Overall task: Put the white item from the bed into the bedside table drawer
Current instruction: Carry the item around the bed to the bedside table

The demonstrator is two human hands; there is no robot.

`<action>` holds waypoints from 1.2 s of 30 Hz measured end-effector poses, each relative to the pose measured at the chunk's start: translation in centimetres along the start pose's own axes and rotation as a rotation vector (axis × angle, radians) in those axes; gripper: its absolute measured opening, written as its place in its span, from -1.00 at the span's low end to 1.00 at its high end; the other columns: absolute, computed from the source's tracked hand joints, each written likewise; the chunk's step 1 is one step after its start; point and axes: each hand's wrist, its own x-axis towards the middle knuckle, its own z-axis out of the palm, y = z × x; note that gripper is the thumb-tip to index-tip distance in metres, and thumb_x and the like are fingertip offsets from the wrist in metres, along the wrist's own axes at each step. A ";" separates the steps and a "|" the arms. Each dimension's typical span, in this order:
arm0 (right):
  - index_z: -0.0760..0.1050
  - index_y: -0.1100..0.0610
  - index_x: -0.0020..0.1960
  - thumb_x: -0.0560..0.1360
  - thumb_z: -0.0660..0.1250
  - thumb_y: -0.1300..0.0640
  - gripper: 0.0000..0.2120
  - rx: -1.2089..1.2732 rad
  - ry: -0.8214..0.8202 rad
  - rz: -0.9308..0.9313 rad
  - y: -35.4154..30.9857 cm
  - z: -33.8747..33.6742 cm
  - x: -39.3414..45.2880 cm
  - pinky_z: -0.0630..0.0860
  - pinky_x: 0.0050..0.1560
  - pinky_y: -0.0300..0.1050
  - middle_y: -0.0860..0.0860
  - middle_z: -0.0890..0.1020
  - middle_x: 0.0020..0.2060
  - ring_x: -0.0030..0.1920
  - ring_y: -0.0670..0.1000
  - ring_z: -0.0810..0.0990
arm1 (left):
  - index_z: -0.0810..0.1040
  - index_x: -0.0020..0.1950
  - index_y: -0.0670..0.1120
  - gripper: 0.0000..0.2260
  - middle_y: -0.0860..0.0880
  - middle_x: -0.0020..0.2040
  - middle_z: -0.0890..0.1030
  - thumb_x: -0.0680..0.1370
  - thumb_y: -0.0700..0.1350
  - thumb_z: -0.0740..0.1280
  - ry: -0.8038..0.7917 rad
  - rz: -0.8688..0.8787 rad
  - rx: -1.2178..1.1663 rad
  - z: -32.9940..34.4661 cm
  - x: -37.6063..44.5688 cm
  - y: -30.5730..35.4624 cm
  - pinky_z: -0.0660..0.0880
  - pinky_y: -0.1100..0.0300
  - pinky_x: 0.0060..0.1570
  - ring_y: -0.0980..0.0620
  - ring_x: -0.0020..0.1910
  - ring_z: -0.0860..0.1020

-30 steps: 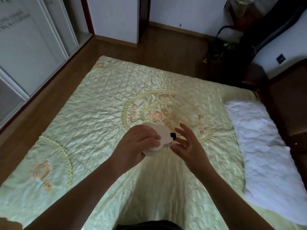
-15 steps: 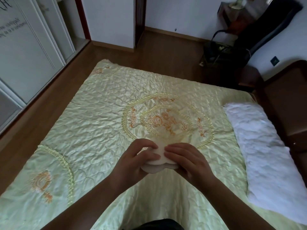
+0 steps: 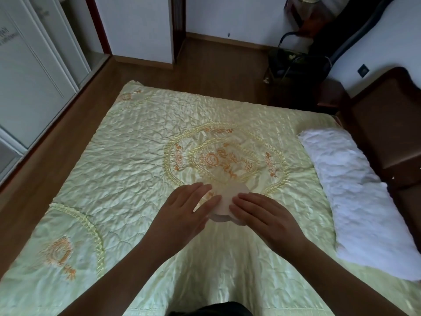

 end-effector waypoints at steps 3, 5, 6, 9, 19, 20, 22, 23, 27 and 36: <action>0.57 0.21 0.25 0.57 0.34 0.21 -0.74 -0.023 -0.030 0.037 -0.4 -0.3 -1.7 0.55 0.20 0.03 0.11 0.63 0.20 0.25 0.06 0.57 | 0.40 0.44 -0.05 -0.50 -0.12 0.41 0.46 0.52 0.04 0.36 -0.083 -0.029 0.018 -0.3 -0.7 1.0 0.39 -0.10 0.32 -0.11 0.40 0.38; 0.59 0.21 0.23 0.54 0.39 0.23 -0.73 -0.025 -0.039 0.060 -0.7 -0.8 -2.5 0.56 0.16 0.03 0.11 0.64 0.17 0.22 0.07 0.60 | 0.39 0.46 -0.04 -0.47 -0.08 0.43 0.45 0.53 0.14 0.29 -0.141 -0.038 0.032 -0.7 -0.9 2.0 0.32 -0.18 0.36 -0.09 0.45 0.36; 0.60 0.22 0.21 0.52 0.41 0.23 -0.74 -0.023 -0.037 0.074 -0.7 -1.0 -2.9 0.57 0.13 0.03 0.11 0.65 0.15 0.19 0.07 0.61 | 0.38 0.47 -0.03 -0.44 -0.07 0.45 0.44 0.53 0.18 0.27 -0.170 -0.046 0.036 -0.9 -1.0 2.5 0.28 -0.21 0.38 -0.08 0.46 0.34; 0.61 0.22 0.18 0.52 0.42 0.20 -0.75 -0.021 -0.036 0.090 -1.3 -1.5 -3.7 0.58 0.10 0.04 0.11 0.66 0.11 0.16 0.08 0.63 | 0.29 0.52 -0.02 -0.37 -0.05 0.48 0.39 0.52 0.24 0.23 -0.227 -0.094 0.050 -1.8 -1.4 4.2 0.20 -0.23 0.42 -0.07 0.49 0.29; 0.51 0.25 0.31 0.54 0.37 0.25 -0.65 0.093 -0.002 0.056 -4.5 -2.4 -6.6 0.48 0.27 0.06 0.16 0.57 0.27 0.30 0.11 0.53 | 0.25 0.54 -0.03 -0.37 -0.08 0.49 0.38 0.54 0.26 0.14 -0.287 -0.384 0.199 -5.4 -4.6 11.5 0.26 -0.24 0.39 -0.08 0.47 0.33; 0.50 0.25 0.32 0.54 0.35 0.26 -0.64 0.112 0.004 0.036 -4.7 -2.4 -6.8 0.47 0.29 0.06 0.15 0.57 0.28 0.30 0.11 0.53 | 0.21 0.55 -0.02 -0.36 -0.08 0.49 0.37 0.55 0.26 0.12 -0.297 -0.450 0.210 -5.6 -5.4 12.3 0.26 -0.23 0.39 -0.07 0.48 0.32; 0.50 0.25 0.33 0.53 0.34 0.30 -0.64 0.132 0.015 -0.017 -5.5 -2.1 -7.0 0.41 0.35 0.03 0.16 0.57 0.27 0.30 0.13 0.52 | 0.16 0.57 0.00 -0.35 -0.08 0.51 0.35 0.55 0.27 0.11 -0.318 -0.585 0.230 -6.1 -6.9 14.0 0.25 -0.21 0.41 -0.06 0.49 0.30; 0.50 0.26 0.32 0.54 0.32 0.31 -0.65 0.139 0.020 -0.044 -6.0 -2.0 -6.9 0.36 0.39 0.00 0.17 0.58 0.26 0.30 0.13 0.52 | 0.15 0.57 0.00 -0.34 -0.09 0.51 0.34 0.54 0.27 0.11 -0.323 -0.646 0.239 -6.5 -7.8 14.8 0.25 -0.20 0.42 -0.07 0.49 0.30; 0.54 0.22 0.28 0.61 0.18 0.28 -0.70 0.202 0.039 -0.182 -8.9 -0.7 -5.5 0.34 0.40 -0.06 0.13 0.59 0.25 0.29 0.11 0.53 | 0.18 0.56 -0.03 -0.34 -0.11 0.49 0.37 0.54 0.27 0.10 -0.329 -0.832 0.295 -8.8 -11.9 17.3 0.25 -0.20 0.41 -0.11 0.46 0.34; 0.49 0.17 0.35 0.54 0.29 0.35 -0.62 0.388 0.088 -0.393 -19.1 2.4 -0.2 0.44 0.30 0.00 0.06 0.58 0.28 0.31 0.07 0.50 | 0.15 0.56 0.03 -0.36 -0.07 0.49 0.38 0.55 0.25 0.18 -0.304 -1.187 0.432 -14.9 -21.9 20.6 0.18 -0.15 0.42 -0.09 0.46 0.34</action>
